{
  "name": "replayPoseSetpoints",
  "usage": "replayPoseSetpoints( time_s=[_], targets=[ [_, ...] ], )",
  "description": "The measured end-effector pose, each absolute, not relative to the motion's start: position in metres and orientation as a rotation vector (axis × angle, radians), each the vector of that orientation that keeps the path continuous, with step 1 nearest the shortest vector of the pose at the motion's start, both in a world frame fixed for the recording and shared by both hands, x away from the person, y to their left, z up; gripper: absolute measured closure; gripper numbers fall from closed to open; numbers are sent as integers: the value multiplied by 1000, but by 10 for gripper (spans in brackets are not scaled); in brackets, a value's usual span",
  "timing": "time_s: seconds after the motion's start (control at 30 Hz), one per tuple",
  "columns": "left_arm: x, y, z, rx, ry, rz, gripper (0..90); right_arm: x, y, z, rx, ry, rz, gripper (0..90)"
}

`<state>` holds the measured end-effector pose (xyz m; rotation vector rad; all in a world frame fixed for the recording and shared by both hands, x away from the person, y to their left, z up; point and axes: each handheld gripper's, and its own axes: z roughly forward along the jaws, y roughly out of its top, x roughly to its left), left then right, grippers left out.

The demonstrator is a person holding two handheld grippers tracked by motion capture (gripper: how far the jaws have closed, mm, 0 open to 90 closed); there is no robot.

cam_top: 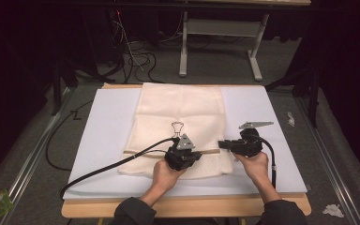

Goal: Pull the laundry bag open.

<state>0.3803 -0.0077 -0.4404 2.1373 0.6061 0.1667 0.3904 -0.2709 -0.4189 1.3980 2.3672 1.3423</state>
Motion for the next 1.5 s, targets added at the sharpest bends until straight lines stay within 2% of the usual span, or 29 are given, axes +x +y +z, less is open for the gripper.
replayPoseSetpoints(
  time_s=[1.5],
  targets=[
    [384,19,-439,2129,653,194,870,392,-282,-421,1433,2345,1320,865]
  ],
)
